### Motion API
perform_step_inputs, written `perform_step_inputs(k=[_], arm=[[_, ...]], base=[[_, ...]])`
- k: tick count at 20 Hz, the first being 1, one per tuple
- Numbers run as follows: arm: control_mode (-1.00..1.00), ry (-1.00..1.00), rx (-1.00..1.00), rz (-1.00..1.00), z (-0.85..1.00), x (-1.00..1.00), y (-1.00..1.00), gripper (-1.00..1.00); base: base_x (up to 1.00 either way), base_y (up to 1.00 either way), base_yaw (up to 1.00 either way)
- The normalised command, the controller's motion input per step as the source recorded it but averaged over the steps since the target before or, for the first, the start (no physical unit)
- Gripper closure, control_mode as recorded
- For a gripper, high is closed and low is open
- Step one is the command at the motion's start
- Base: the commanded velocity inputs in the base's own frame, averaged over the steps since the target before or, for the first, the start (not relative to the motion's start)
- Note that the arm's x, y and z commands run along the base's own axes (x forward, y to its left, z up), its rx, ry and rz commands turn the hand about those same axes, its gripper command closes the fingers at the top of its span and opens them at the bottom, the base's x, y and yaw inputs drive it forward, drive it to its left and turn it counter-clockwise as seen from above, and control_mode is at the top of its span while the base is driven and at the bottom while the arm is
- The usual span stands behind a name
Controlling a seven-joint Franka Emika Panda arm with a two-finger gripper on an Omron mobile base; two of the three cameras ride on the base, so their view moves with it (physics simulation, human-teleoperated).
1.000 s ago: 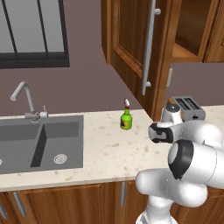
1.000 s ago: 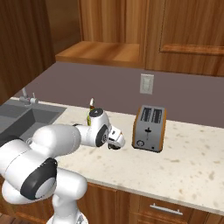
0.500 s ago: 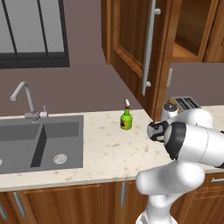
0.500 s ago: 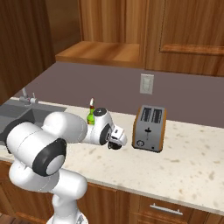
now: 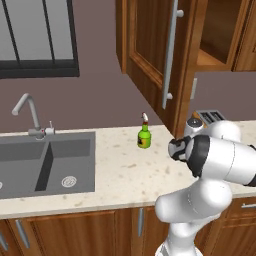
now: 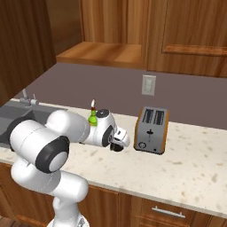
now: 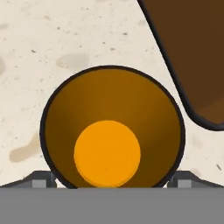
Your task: Move the mug from next to the sink to the open cabinet. Then, move the bowl with the peach to the fridge to clear the area for faucet cleaning.
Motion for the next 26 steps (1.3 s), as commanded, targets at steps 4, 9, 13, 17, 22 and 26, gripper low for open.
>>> perform_step_inputs(k=[4,9,13,17,22,26], arm=[[-1.00,0.00,0.00,0.00,-0.25,0.00,0.05,-1.00],[-1.00,0.01,0.00,0.00,-0.20,0.00,0.18,-1.00],[-1.00,0.01,0.00,0.00,-0.03,0.00,0.05,-1.00],[-1.00,0.03,0.00,0.00,-0.11,0.00,0.00,1.00],[-1.00,0.00,0.00,0.00,-0.03,0.01,0.00,1.00],[-1.00,0.00,0.00,0.00,0.00,0.00,0.00,1.00]], base=[[0.00,0.00,0.00],[0.00,0.00,0.00],[0.00,0.00,0.00],[0.00,0.00,0.00],[0.00,0.00,0.00],[0.00,0.00,0.00]])
